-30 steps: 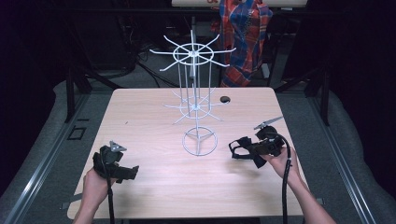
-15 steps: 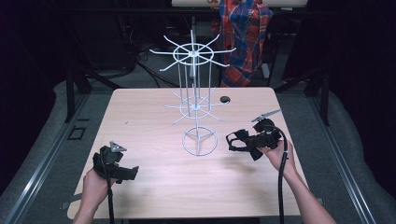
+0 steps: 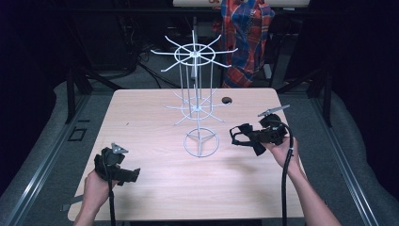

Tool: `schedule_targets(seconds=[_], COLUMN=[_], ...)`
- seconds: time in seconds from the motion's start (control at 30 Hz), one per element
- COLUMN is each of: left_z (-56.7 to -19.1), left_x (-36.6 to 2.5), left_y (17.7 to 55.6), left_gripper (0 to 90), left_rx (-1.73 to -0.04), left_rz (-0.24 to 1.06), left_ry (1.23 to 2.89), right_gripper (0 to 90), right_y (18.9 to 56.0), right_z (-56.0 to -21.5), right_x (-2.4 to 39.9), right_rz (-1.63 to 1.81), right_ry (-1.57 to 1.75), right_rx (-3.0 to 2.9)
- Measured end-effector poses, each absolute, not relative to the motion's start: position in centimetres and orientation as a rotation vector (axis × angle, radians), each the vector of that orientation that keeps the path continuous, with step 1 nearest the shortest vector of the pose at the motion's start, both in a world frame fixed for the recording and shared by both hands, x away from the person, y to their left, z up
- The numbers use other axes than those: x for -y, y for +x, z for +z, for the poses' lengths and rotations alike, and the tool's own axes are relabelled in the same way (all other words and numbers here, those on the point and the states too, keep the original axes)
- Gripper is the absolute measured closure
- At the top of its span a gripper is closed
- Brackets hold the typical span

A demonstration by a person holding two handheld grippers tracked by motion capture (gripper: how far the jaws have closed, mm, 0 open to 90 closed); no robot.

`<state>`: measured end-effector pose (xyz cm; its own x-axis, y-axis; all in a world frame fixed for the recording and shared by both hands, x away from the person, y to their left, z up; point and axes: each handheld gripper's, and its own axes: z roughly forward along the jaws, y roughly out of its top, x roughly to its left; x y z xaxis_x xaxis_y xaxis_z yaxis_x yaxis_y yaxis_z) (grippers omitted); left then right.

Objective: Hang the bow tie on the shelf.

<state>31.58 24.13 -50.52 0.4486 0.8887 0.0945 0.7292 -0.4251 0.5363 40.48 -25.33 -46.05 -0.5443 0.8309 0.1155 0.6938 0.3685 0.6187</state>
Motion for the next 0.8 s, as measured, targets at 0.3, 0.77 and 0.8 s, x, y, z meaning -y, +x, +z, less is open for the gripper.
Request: schedule_targets(seconds=[0.3,0.77,0.8], left_z=[-50.5,-50.5,-50.5], left_x=[-24.2,-24.1,-24.1], left_y=[31.6,31.6,31.6], left_gripper=[0.2,0.2,0.2], left_rx=[-1.362,-1.364,-1.364], left_rz=[0.512,0.501,0.496], left_ry=[2.283,2.282,2.279], right_gripper=[76.9,76.9,76.9], right_y=[41.1,41.3,41.4], right_z=[-45.1,-44.1,-44.1], right_x=[24.8,24.9,24.9], right_rz=[0.966,0.995,1.000], right_ry=[1.341,1.314,1.310], right_rx=[-2.397,-2.377,-2.378])
